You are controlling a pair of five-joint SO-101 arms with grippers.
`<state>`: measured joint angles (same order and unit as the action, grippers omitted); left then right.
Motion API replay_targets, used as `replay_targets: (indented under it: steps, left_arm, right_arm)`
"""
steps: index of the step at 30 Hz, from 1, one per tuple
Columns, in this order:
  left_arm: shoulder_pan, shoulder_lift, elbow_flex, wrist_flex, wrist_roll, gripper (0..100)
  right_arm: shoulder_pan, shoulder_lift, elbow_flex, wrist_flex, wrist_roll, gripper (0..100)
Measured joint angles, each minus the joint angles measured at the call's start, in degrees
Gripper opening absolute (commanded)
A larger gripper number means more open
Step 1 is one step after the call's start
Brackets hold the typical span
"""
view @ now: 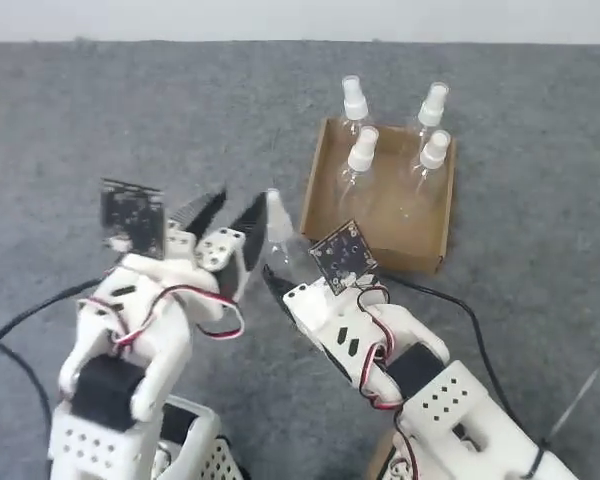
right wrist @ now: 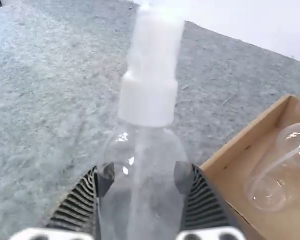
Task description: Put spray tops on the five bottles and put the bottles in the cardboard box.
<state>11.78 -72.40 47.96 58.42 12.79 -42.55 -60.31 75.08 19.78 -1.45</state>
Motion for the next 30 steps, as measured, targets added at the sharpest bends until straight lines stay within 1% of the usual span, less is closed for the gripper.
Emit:
replay_targets:
  steps: [5, 8, 11, 14, 17, 20, 22, 27, 30]
  left_arm:
    - [-4.48, 0.00, -2.02, 1.14, -0.53, 14]
    - [-5.89, -0.53, 0.26, 3.08, -0.53, 14]
    - [-5.98, -2.55, 5.19, 3.60, -0.97, 14]
    - [-5.71, -6.68, 9.23, 3.60, -4.92, 15]
    - [-2.64, -11.78, 13.63, 3.60, -6.42, 17]
    - [0.53, -14.86, 18.37, 2.46, -7.65, 24]
    - [1.14, -16.26, 20.40, 1.85, -8.00, 26]
    - [1.76, -17.23, 21.71, 1.58, -8.00, 26]
    - [1.85, -17.58, 23.03, -0.62, -8.00, 26]
  right_arm:
    - [0.09, 0.00, 0.00, 0.00, 0.00, 0.6]
    - [1.76, 0.00, 0.00, 0.00, 0.00, 0.6]
    - [4.92, 0.00, -1.58, 0.00, -0.26, 0.6]
    - [7.56, 0.00, -5.54, 0.00, -0.26, 0.6]
    - [9.76, 0.44, -10.37, 0.18, -0.26, 0.6]
    - [10.37, 4.84, -16.88, 1.76, -0.35, 0.6]
    - [10.20, 9.32, -20.92, 2.02, -0.62, 0.6]
    - [8.70, 22.24, -32.53, 6.15, -5.27, 0.6]
    - [6.59, 27.08, -38.15, 10.64, -5.80, 0.6]
